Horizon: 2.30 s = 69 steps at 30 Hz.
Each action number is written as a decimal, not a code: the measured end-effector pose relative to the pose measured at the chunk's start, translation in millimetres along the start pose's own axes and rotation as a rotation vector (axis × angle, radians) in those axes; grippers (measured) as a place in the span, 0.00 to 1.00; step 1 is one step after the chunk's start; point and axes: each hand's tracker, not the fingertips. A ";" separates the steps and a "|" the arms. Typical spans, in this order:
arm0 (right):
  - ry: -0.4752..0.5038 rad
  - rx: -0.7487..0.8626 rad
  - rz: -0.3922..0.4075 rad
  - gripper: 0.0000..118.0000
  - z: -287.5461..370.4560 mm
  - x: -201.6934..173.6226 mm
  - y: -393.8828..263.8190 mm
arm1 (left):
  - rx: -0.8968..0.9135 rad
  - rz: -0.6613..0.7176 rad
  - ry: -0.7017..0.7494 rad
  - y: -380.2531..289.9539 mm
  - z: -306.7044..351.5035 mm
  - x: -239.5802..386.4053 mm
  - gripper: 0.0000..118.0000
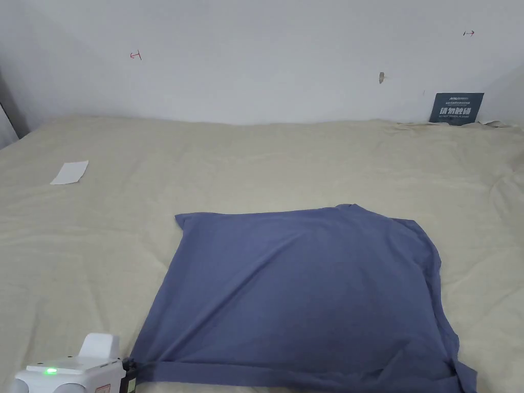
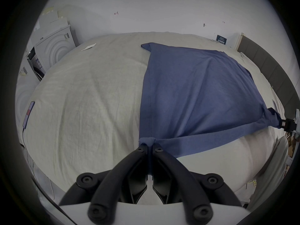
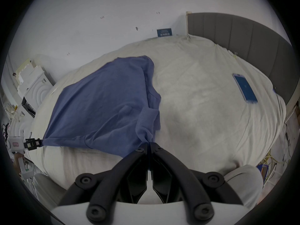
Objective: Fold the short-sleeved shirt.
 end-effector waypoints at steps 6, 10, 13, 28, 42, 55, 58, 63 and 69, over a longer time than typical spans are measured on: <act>-0.033 -0.061 -0.015 0.01 -13.5 -3.9 -8.7 | -0.047 0.015 0.000 -8.4 -12.8 0.2 0.02; -0.049 -0.091 -0.015 0.01 -21.2 -5.6 -9.8 | -0.060 0.026 0.009 -11.1 -13.7 7.1 0.02; -0.054 -0.099 -0.016 0.01 -21.3 -4.8 -8.9 | -0.061 0.025 0.013 -9.0 -12.8 6.4 0.04; -0.002 0.166 0.037 0.81 48.4 -42.2 52.6 | 0.104 0.033 0.041 34.4 36.8 25.5 1.00; 0.003 0.535 0.191 0.91 100.8 -101.7 107.4 | 0.504 -0.002 0.064 95.2 99.7 63.1 0.98; -0.003 0.748 0.203 0.06 107.9 -115.4 95.6 | 0.804 -0.020 0.073 85.8 124.4 87.2 0.16; -0.010 0.774 0.207 0.03 107.5 -114.6 91.1 | 0.818 -0.031 0.075 81.6 125.6 90.1 0.10; -0.025 0.792 0.222 0.00 114.9 -124.8 85.9 | 0.818 -0.031 0.081 76.7 123.2 89.4 0.00; -0.036 0.797 0.230 0.00 119.5 -132.4 84.3 | 0.806 -0.016 0.083 74.5 120.9 87.4 0.00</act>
